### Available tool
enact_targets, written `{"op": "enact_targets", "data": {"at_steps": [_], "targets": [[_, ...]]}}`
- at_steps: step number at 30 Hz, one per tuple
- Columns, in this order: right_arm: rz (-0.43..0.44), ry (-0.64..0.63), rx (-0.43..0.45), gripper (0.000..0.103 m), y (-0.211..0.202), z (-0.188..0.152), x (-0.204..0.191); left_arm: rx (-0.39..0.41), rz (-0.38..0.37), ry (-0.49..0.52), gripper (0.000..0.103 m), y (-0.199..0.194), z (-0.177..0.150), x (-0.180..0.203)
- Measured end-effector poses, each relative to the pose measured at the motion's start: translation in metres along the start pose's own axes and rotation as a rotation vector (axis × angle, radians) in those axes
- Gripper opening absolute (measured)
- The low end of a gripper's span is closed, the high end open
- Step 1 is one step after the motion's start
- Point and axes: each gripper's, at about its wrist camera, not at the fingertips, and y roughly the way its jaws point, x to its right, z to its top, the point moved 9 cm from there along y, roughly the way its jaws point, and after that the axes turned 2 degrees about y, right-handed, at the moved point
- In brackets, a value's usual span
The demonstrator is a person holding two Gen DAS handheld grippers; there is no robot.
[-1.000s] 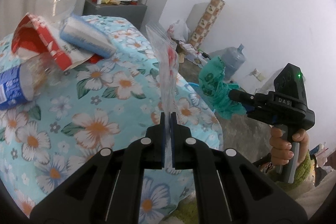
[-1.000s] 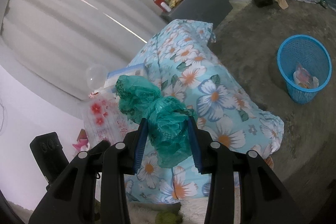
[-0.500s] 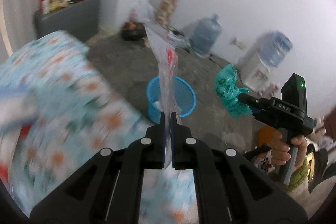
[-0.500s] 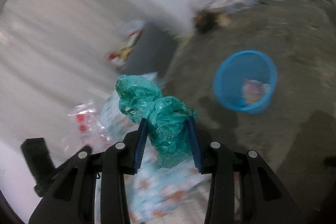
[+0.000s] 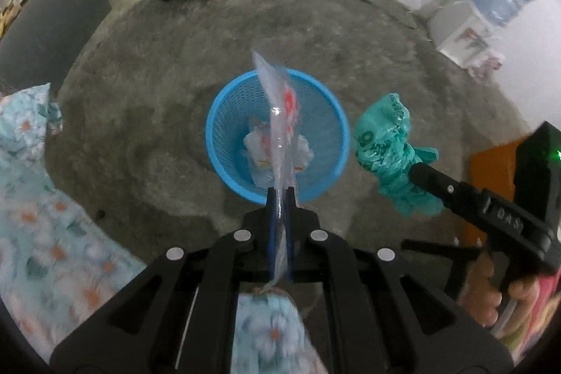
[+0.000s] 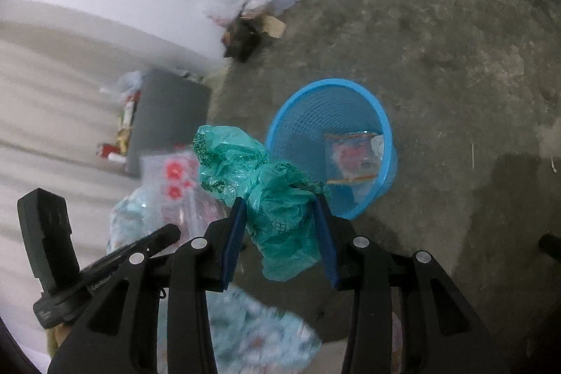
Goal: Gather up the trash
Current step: 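Carry both bags over the blue wastebasket and open both tools, then move both tools back toward the trash on the bed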
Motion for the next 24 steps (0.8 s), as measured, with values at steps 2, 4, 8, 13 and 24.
{"op": "enact_targets", "data": {"at_steps": [2, 4, 8, 13, 24], "targets": [[-0.014, 0.044, 0.023, 0.05, 0.027, 0.018, 0.012, -0.006, 0.012, -0.014, 0.029, 0.021, 0.014, -0.004], [-0.068, 0.106, 0.027, 0.062, 0.046, 0.027, 0.032, -0.03, 0.035, -0.011, 0.057, 0.043, 0.022, -0.006], [-0.116, 0.172, -0.009, 0.062, 0.067, 0.017, 0.056, -0.034, 0.062, -0.068, 0.056, 0.059, 0.022, -0.014], [-0.125, 0.129, -0.008, 0.062, 0.056, -0.003, 0.061, -0.002, 0.064, -0.059, 0.056, 0.043, 0.016, -0.014], [-0.081, 0.018, 0.054, 0.068, -0.016, -0.031, 0.014, 0.199, -0.007, -0.105, 0.065, -0.098, -0.001, -0.004]]}}
